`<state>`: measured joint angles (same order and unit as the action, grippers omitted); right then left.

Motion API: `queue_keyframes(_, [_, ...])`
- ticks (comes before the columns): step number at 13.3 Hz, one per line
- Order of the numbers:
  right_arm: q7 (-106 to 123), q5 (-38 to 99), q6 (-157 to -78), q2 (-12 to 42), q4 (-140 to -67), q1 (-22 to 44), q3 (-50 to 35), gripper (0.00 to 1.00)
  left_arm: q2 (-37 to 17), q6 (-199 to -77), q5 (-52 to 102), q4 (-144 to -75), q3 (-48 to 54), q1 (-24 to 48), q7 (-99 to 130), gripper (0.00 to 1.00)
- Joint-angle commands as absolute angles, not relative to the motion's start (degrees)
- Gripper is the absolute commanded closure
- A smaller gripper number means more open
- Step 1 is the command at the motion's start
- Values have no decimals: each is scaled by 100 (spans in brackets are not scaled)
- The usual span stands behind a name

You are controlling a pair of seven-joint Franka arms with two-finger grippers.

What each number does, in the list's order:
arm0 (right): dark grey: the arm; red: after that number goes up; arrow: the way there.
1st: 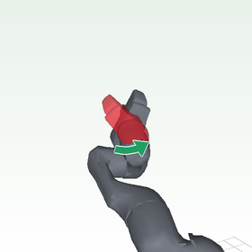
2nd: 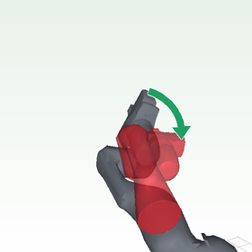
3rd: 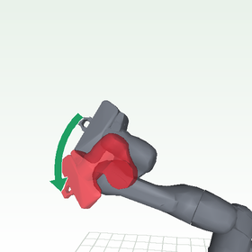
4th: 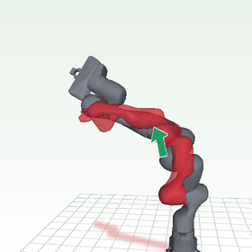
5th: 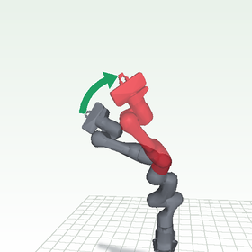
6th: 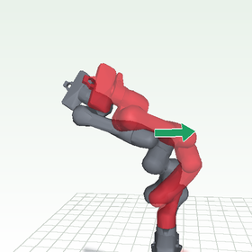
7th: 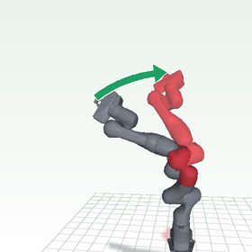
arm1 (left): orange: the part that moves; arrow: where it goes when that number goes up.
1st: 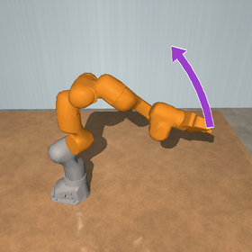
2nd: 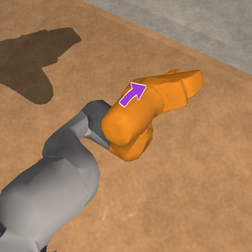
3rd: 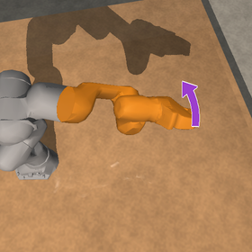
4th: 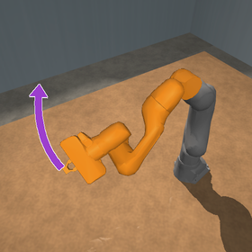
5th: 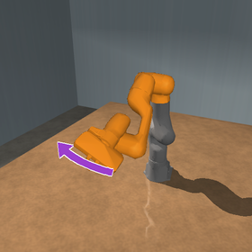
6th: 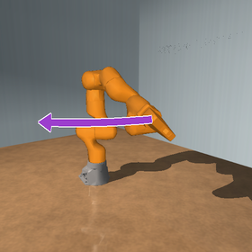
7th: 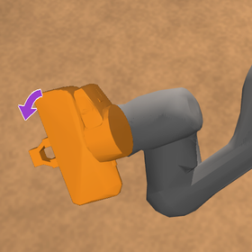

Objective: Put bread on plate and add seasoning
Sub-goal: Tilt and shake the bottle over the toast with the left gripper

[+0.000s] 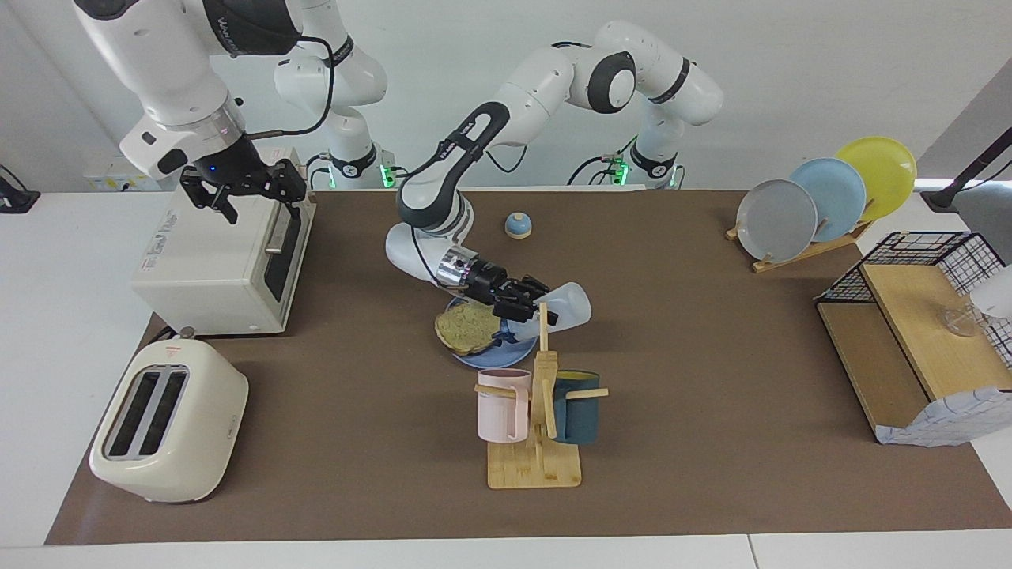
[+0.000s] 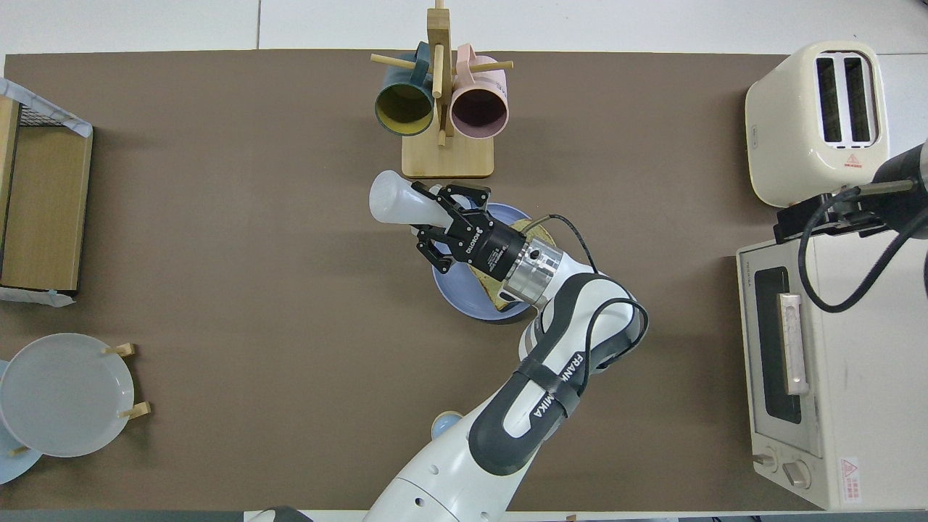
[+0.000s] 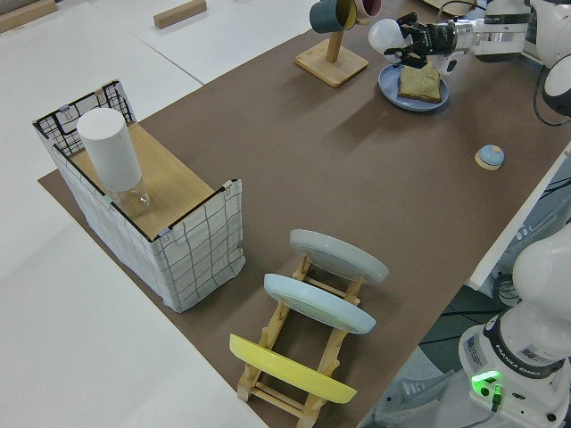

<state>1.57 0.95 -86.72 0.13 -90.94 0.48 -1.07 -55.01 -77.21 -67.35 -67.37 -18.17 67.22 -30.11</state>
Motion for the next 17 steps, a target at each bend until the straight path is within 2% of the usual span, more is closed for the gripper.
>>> queue_keyframes(1, [325,70,-8719,-123,-9264,26,-97,0,-5458,-8024,-6820,-6829,-1846,6356,-3041,100])
queue_keyframes(4, [325,79,-8719,-123,-9264,26,-97,0,-5458,-8060,-6829,-6847,-1846,6249,-3041,100])
queue_keyframes(10, [325,79,-8719,-123,-9264,26,-97,0,-5449,-7796,-6566,-6759,-1828,6793,-2989,100])
queue_keyframes(14, [325,79,-8710,-158,-9325,18,-97,0,-5318,-7857,-6040,-6785,-1828,6759,-2410,100])
queue_keyframes(15, [325,79,-8710,-158,-9325,9,-97,0,-5048,-7840,-5794,-6837,-1846,6750,-2373,100])
queue_keyframes(17, [325,79,-8710,-158,-9325,-18,-97,0,-4162,-7945,-5494,-7476,-1854,6628,-2391,100])
